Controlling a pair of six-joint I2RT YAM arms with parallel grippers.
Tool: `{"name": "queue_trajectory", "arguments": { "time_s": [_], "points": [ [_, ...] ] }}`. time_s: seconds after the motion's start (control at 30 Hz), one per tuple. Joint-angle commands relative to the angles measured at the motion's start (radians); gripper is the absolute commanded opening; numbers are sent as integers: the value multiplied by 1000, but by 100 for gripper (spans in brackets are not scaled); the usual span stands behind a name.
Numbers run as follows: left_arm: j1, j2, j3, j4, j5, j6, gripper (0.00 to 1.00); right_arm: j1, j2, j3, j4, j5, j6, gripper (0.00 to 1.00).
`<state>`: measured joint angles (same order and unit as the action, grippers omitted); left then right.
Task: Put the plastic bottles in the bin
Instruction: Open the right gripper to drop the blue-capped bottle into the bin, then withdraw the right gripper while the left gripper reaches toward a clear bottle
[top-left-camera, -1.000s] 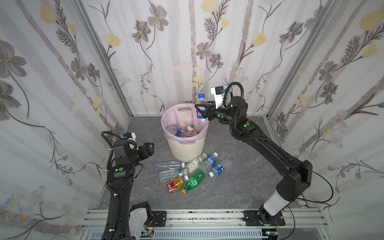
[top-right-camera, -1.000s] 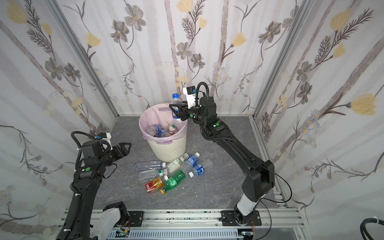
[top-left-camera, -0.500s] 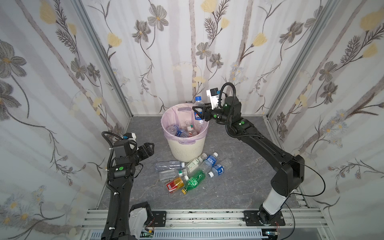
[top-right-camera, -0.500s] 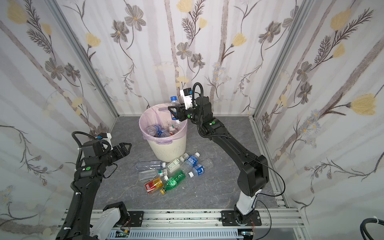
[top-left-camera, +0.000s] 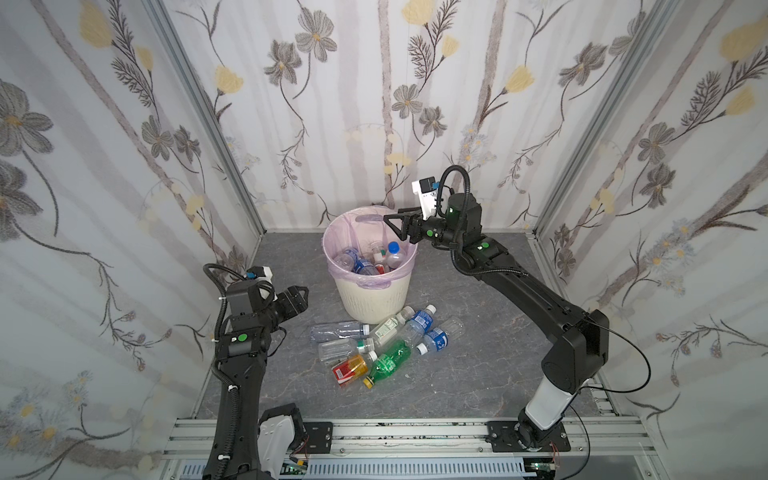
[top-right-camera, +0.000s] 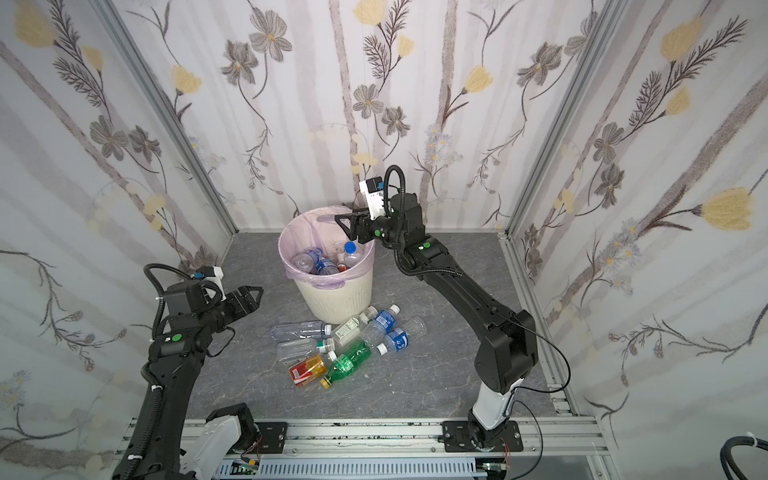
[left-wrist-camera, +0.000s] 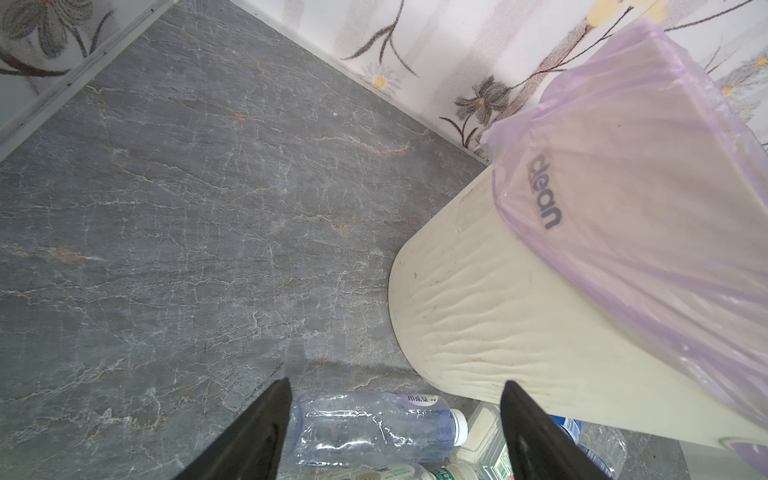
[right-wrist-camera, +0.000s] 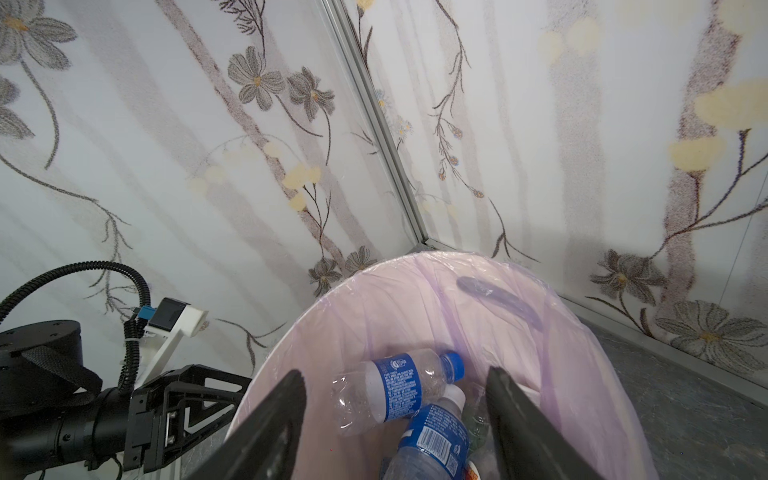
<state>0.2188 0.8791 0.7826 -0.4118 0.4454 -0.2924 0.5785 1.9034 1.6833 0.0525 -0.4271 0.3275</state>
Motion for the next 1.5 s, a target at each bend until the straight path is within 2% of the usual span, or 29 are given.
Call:
{"name": "queue_trajectory", "arguments": {
  "time_s": [0.0,0.2,0.37,0.63,0.87,1.0,1.17,1.47],
  "points": [
    [1,-3,-5,33,-2,-19,80,1,-16,-11,10,13,-13,71],
    [1,10,-12,37,9,-30,79,1,-95,-106,54,32,-16,73],
    [0,17,-19,42,13,-38,79,-1,-205,-254,101,63,-41,75],
    [-6,58,-60,60,64,-90,76,-5,-409,-500,106,193,-122,80],
    [-19,72,-49,64,116,-80,78,-54,-512,-667,126,213,-94,84],
    [-21,86,8,61,125,13,81,-77,-530,-707,132,202,-69,84],
    [-28,107,52,61,76,140,82,-88,-538,-721,150,198,-58,84],
    [-72,129,26,61,159,458,83,-102,-540,-757,200,181,-47,84]
  ]
}}
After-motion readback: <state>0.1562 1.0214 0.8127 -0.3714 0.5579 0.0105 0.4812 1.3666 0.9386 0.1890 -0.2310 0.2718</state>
